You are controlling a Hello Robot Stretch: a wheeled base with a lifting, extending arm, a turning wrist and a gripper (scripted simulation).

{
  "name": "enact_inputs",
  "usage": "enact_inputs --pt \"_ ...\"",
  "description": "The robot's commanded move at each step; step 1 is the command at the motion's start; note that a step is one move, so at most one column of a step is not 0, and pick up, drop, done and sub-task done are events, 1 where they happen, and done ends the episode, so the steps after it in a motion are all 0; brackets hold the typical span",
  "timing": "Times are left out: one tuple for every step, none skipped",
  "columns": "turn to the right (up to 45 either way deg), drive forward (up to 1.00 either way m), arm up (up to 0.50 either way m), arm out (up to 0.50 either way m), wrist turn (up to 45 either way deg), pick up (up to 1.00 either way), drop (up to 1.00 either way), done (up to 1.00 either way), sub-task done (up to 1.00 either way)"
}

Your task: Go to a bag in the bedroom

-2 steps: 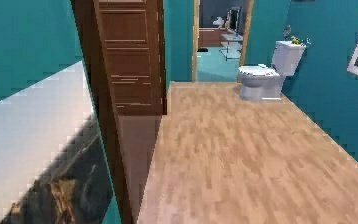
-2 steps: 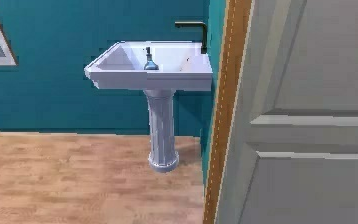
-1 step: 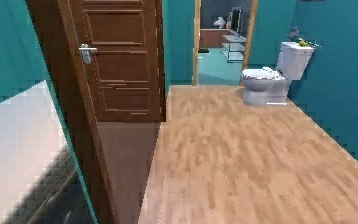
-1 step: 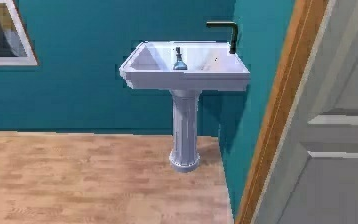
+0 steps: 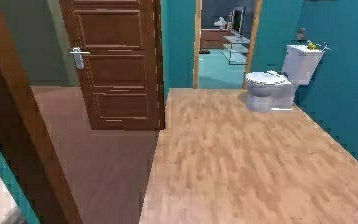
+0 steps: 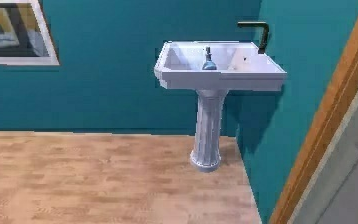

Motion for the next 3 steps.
enact_inputs --pt "45.0 0.0 0.0 0.0 0.0 0.0 0.0 0.0 0.0" --pt "21.0 0.0 0.0 0.0 0.0 0.0 0.0 0.0 0.0" --pt "0.0 0.3 0.0 0.0 0.0 0.0 0.0 0.0 0.0"
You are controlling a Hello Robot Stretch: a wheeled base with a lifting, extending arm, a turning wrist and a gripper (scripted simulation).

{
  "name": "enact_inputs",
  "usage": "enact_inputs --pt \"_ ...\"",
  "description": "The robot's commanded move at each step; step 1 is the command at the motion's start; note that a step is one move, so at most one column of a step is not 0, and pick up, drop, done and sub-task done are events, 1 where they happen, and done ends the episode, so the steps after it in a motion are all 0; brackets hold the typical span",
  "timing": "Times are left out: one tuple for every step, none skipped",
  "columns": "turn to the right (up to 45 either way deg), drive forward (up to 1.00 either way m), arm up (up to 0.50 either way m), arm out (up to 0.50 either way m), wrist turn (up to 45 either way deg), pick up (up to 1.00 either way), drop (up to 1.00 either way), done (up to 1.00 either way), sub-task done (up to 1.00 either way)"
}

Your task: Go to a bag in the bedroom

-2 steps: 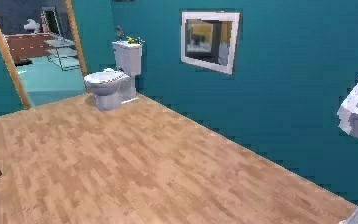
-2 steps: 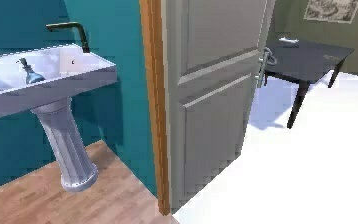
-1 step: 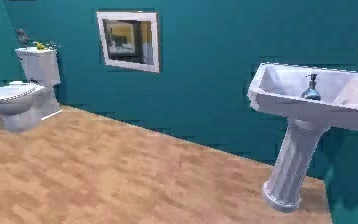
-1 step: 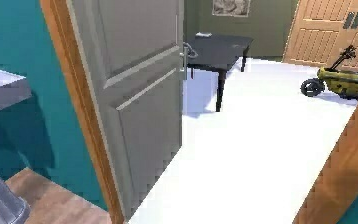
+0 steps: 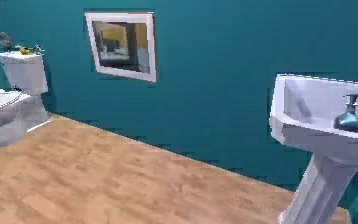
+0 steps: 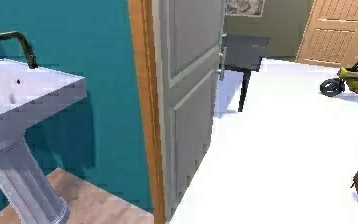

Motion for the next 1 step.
enact_inputs --pt "-45.0 0.0 0.0 0.0 0.0 0.0 0.0 0.0 0.0"
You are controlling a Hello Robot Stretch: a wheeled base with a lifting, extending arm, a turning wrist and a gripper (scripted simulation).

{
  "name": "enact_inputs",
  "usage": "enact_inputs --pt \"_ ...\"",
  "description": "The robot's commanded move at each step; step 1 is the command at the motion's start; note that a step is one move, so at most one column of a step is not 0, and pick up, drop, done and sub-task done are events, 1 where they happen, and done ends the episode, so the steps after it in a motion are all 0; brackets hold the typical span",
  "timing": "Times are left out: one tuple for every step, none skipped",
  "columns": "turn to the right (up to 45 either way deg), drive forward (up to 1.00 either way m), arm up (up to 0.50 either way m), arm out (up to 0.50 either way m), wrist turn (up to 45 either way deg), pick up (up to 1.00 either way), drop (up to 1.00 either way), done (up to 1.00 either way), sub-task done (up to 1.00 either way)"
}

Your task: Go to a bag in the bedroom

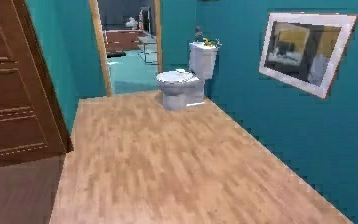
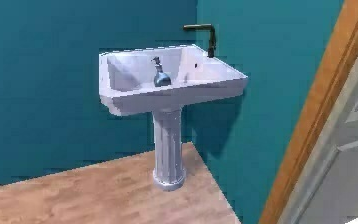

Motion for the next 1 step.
enact_inputs --pt "-42.0 0.0 0.0 0.0 0.0 0.0 0.0 0.0 0.0"
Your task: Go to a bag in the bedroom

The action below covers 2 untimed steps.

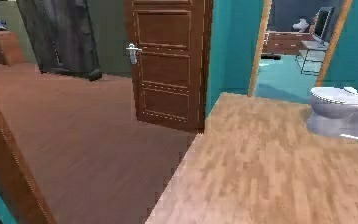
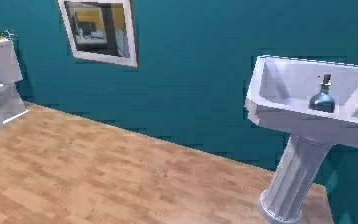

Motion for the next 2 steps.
enact_inputs --pt "0.0 0.85 0.0 0.0 0.0 0.0 0.0 0.0 0.0" --pt "-45.0 0.0 0.0 0.0 0.0 0.0 0.0 0.0 0.0"
